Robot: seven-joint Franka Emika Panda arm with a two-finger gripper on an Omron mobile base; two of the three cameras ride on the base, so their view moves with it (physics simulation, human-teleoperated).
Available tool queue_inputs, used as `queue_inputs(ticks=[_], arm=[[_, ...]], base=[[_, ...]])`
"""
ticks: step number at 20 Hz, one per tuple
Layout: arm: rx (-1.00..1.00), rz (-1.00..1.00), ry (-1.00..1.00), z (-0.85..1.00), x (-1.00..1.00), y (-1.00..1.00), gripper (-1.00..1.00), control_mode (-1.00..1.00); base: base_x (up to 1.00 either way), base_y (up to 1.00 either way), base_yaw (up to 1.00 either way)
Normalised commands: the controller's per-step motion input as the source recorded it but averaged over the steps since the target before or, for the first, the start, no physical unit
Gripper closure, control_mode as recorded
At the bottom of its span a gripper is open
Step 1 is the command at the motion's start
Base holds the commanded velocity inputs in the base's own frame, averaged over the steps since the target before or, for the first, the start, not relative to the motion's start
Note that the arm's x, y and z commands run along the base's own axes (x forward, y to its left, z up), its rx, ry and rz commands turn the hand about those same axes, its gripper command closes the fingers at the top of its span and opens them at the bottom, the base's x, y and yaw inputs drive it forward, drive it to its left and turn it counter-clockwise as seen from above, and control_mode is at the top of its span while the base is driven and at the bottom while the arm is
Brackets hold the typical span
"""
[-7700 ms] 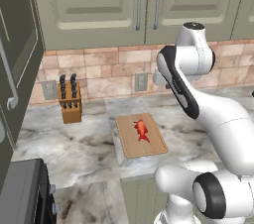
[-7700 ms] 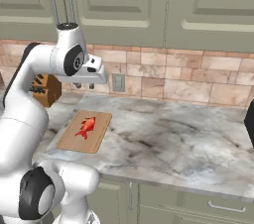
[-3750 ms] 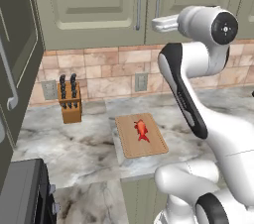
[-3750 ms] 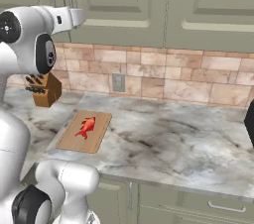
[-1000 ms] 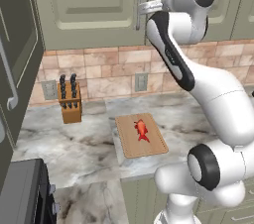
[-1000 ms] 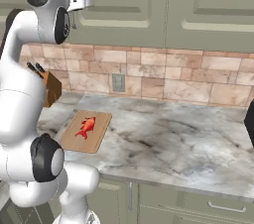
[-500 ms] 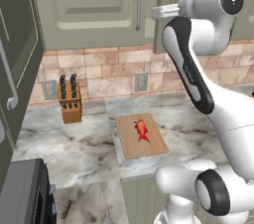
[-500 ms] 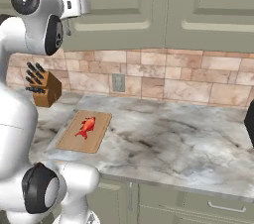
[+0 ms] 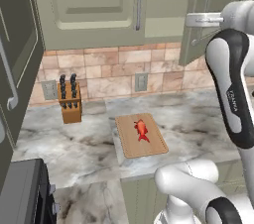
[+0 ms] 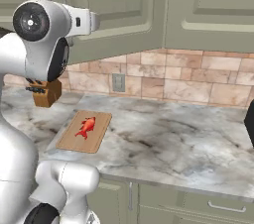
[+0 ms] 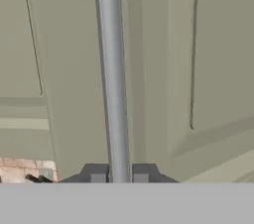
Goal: Open the cabinet, retrieve the rolling pin, and place it next to the meat on the cutting board to prepare for tenderizing.
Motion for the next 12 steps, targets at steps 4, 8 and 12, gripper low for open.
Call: queue_inputs(ticks=[4,8,12], arm=[[0.09,0.06,0.03,-0.18,-0.23,-0.51,-1.0,-1.0],[-0.01,0.0,0.04,-0.07,-0.2,0.0,-1.0,-1.0],[-0.04,0.0,-0.05,0.0,-0.9,0.04,-1.0,-1.0]], base=[[0.0,0.0,0.0],[0.0,0.0,0.0],[0.0,0.0,0.0]])
